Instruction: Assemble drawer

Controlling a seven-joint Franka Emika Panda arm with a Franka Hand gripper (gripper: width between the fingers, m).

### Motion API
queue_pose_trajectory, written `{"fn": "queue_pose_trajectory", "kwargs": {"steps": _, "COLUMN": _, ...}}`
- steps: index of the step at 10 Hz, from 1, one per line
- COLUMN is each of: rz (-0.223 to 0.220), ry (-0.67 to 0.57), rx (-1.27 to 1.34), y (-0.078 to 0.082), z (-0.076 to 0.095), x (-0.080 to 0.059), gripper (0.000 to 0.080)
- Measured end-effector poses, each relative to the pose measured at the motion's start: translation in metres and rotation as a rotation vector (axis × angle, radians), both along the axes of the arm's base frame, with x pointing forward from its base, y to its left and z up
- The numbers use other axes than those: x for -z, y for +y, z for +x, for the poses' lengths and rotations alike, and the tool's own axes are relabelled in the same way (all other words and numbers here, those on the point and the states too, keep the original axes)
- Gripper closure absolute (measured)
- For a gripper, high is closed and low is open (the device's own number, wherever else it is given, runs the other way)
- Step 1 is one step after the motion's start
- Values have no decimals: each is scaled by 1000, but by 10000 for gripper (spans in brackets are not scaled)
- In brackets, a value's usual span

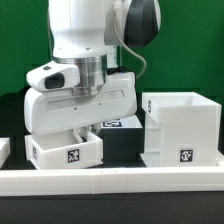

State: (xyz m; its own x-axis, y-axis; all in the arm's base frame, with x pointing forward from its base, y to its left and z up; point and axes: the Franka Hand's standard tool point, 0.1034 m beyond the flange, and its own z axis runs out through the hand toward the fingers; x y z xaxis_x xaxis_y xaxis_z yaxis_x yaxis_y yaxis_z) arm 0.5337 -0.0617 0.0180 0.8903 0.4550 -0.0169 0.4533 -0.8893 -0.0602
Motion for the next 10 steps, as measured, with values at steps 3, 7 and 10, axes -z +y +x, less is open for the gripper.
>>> {"fn": "queue_pose_trajectory", "kwargs": {"steps": 3, "rz": -24, "ry": -16, "rx": -356, "y": 7, "z": -3, "x": -4, "gripper": 758}}
{"fn": "queue_pose_trajectory", "kwargs": {"steps": 7, "rz": -18, "ry": -16, "rx": -653, "y": 6, "z": -4, "x": -4, "gripper": 758}}
{"fn": "queue_pose_trajectory", "kwargs": {"steps": 10, "rz": -31, "ry": -22, "rx": -884, "y": 7, "z": -3, "x": -3, "gripper": 758}}
